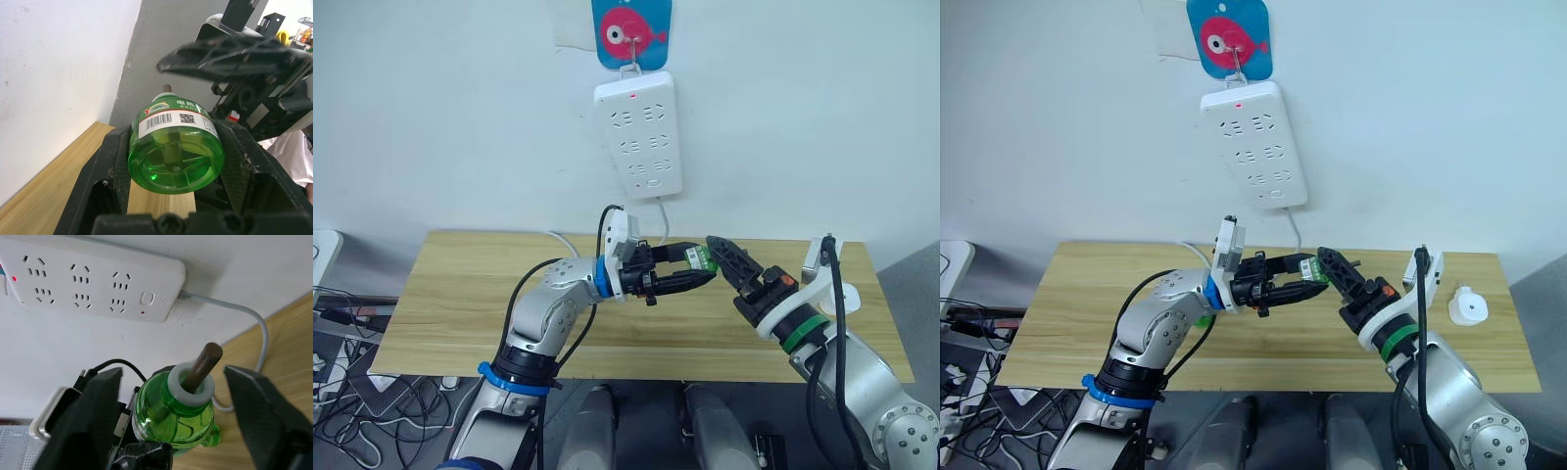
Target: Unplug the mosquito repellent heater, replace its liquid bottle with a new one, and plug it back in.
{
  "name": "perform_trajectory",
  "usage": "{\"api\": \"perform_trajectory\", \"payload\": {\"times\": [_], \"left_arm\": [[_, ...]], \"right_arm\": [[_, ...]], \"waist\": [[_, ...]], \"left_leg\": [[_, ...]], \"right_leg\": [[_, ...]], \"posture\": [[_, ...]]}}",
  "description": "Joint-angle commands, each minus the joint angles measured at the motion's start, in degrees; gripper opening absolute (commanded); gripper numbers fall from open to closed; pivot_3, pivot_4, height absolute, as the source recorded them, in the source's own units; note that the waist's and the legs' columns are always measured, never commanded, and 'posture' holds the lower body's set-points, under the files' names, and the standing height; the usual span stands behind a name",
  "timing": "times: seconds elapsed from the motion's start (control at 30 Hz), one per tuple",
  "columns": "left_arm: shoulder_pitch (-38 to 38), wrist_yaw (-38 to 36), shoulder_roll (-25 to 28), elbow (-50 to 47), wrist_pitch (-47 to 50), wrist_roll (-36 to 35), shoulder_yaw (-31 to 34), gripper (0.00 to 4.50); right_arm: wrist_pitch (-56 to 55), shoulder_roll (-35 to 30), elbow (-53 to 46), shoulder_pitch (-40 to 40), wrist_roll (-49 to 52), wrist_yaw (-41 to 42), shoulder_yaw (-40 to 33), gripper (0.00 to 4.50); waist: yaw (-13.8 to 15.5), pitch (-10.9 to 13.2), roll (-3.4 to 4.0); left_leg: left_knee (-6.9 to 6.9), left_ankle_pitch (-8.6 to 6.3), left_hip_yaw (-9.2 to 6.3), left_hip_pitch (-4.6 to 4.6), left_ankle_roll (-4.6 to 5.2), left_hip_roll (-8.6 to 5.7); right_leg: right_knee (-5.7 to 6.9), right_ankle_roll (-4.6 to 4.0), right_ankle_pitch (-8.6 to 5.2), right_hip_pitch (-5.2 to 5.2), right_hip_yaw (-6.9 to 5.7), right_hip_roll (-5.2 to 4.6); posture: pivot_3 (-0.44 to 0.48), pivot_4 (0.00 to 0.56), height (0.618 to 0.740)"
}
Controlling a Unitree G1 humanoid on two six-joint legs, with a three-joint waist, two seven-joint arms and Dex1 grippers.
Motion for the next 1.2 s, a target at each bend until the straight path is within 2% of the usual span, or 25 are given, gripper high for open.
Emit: {"api": "perform_trajectory", "payload": {"times": [0.03, 0.1, 0.13, 0.37, 0.6, 0.8, 0.97, 1.1, 1.2], "left_arm": [[0.1, -0.1, -0.4, -3.3, -0.7, -0.2, -0.7, 2.24], [0.1, -0.1, -0.3, -3.4, -0.7, -0.2, -0.8, 2.24], [0.1, -0.2, -0.3, -3.5, -0.7, -0.2, -0.8, 2.24], [0.8, -1.1, 0.6, -4.5, -0.6, -0.2, -1.5, 2.24], [0.0, -3.0, 4.4, -5.0, -3.1, 3.0, -2.4, 4.5], [0.3, -3.5, 7.6, -6.1, -7.0, 6.5, -2.7, 4.5], [0.8, -5.3, 9.2, -5.8, -15.2, 11.5, -4.4, 4.5], [2.1, -6.7, 10.2, -4.8, -19.1, 14.0, -5.9, 4.5], [2.2, -5.8, 10.2, -3.7, -20.2, 15.8, -6.5, 4.5]], "right_arm": [[-1.5, 0.2, -1.7, 0.5, -0.2, 0.7, 0.4, 1.8], [-1.7, 0.1, -1.7, 0.4, -0.3, 0.7, 0.7, 1.06], [-1.6, -0.2, -1.5, 0.2, -0.3, 0.9, 0.8, 0.84], [-1.8, -0.5, -1.2, -0.1, -0.6, 1.4, 1.3, 0.84], [-1.3, -5.1, 1.8, -0.1, 0.4, 4.5, -3.5, 0.84], [0.2, -11.3, 3.3, 2.2, 0.4, 6.3, -9.2, 0.84], [4.5, -19.1, 5.6, 3.8, -12.4, 10.7, -11.2, 0.84], [5.9, -21.0, 6.4, 4.9, -26.7, 14.8, -8.8, 0.84], [5.6, -21.8, 8.1, 6.4, -41.0, 17.9, -6.1, 0.84]], "waist": [[0.0, 0.0, 0.0], [0.0, 0.0, 0.0], [0.0, 0.0, 0.0], [0.0, 0.0, 0.0], [0.1, 0.0, 0.0], [0.4, 0.0, 0.0], [0.8, 0.0, 0.01], [1.0, 0.0, 0.01], [1.1, 0.0, 0.01]], "left_leg": [[0.0, 0.0, 0.0, 0.0, 0.0, 0.0], [0.0, 0.0, -0.01, -0.01, 0.0, 0.0], [0.0, 0.0, 0.0, -0.01, 0.0, 0.0], [0.0, 0.0, -0.01, 0.0, 0.0, 0.0], [0.01, 0.01, -0.01, -0.01, 0.01, -0.07], [-0.01, 0.02, -0.05, -0.02, 0.04, -0.12], [-0.01, 0.02, -0.02, -0.02, 0.05, -0.29], [-0.01, 0.03, -0.05, -0.02, 0.06, -0.37], [-0.01, 0.03, -0.06, -0.02, 0.06, -0.39]], "right_leg": [[0.0, 0.0, 0.0, 0.0, 0.0, 0.0], [0.0, 0.0, 0.0, 0.0, 0.0, 0.0], [0.0, 0.0, 0.0, 0.0, 0.0, 0.0], [0.01, 0.0, 0.0, 0.0, 0.0, -0.01], [0.01, -0.02, 0.01, 0.01, 0.0, -0.06], [0.01, -0.03, 0.01, 0.01, -0.03, -0.11], [0.0, -0.07, 0.04, 0.01, -0.01, -0.16], [0.0, 0.0, 0.0, 0.01, -0.03, -0.17], [-0.01, 0.0, -0.01, 0.0, -0.05, -0.17]], "posture": [[0.133, 0.281, 0.74], [0.133, 0.281, 0.74], [0.133, 0.281, 0.74], [0.142, 0.279, 0.74], [0.156, 0.274, 0.74], [0.168, 0.278, 0.74], [0.173, 0.279, 0.74], [0.179, 0.285, 0.74], [0.179, 0.289, 0.74]]}}
